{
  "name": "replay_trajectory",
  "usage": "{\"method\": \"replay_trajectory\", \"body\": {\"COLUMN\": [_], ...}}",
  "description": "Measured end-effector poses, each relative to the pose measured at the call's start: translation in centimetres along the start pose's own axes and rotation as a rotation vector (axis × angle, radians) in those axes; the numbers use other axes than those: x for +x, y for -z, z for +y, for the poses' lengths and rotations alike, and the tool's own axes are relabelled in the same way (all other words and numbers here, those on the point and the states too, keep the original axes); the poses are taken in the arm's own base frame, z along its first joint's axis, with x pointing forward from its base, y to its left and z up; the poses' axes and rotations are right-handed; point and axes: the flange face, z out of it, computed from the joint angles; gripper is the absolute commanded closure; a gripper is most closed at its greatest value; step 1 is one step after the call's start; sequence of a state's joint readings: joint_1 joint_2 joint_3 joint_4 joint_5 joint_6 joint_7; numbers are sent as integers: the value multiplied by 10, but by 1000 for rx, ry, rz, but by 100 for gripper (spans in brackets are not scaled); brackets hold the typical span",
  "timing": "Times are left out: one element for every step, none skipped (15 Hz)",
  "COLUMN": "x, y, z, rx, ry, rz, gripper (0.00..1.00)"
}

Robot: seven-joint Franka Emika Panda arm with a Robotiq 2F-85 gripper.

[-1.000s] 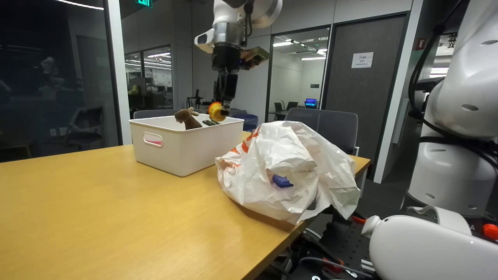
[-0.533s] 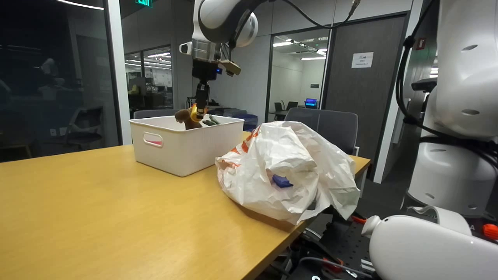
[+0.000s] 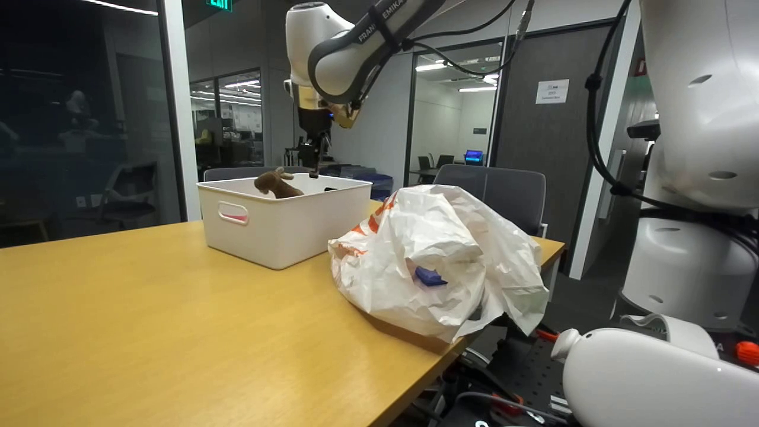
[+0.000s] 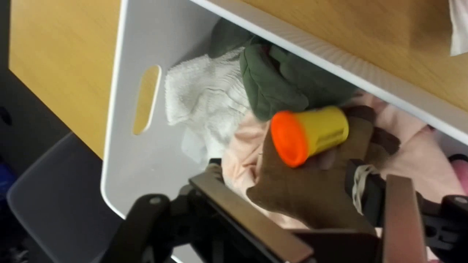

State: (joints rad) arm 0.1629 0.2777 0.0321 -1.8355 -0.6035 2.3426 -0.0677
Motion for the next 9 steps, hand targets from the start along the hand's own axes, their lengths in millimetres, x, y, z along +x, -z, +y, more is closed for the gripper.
{"method": "replay_trajectory", "body": {"x": [-1,-3,-5,-8,-11,-16,-23,-33,-45], "y": [-1,0,0,2,6,11,17,24,31], "z": [2,3,3,1,-1,-5,-10,-16,-22], "rx": [-28,-43,-47,-49,-47,-40,-33,-20,-10], "ry": [-37,-69,-93,-108,-118,-124,-127,-130,-129], "rz": [-20,-43,-71,-103,-135,-168,-203,-236,-267], "gripper": [0,0,0,0,0,0,0,0,0]}}
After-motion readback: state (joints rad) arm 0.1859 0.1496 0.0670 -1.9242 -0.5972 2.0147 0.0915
